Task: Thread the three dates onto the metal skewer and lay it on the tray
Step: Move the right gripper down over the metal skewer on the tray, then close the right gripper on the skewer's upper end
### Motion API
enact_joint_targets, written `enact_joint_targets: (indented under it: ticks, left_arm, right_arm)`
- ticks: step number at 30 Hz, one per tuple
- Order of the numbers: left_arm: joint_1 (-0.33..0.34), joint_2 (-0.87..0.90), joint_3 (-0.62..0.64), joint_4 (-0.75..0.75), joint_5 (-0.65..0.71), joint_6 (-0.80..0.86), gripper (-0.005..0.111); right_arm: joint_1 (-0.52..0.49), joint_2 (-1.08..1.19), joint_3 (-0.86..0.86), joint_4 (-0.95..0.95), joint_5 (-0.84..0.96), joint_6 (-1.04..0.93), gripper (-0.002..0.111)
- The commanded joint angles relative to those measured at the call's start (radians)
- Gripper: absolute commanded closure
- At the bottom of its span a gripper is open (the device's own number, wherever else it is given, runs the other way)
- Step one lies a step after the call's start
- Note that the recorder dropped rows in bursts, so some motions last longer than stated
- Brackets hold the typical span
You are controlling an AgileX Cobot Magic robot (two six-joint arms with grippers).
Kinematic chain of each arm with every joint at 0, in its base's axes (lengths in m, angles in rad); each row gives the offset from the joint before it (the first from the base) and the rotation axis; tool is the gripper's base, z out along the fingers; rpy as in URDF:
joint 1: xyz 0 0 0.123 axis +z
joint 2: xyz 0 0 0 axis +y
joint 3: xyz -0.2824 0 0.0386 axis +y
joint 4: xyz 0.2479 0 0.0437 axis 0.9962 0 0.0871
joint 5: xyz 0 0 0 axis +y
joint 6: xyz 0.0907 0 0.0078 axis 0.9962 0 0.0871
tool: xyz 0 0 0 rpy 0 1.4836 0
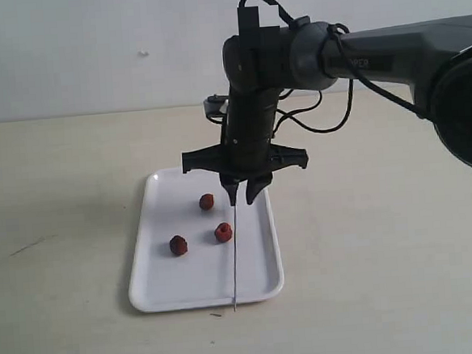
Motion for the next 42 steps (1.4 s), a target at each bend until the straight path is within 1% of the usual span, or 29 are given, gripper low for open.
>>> enact_joint_targets:
  ticks: [1, 19, 42]
  left_arm:
    - [0.003, -0.007, 0.002, 0.004, -0.002, -0.011, 0.107]
    - [0.003, -0.007, 0.002, 0.004, -0.002, -0.011, 0.107]
    - [0.003, -0.007, 0.002, 0.004, -0.002, -0.011, 0.107]
  right_arm:
    - [0.002, -0.003, -0.009, -0.038, 0.021, 0.014, 0.081]
    - [0.002, -0.003, -0.009, -0.025, -0.069, 0.012, 0.081]
    - [0.002, 0.045, -0.009, 0.014, -0.064, 0.014, 0.082]
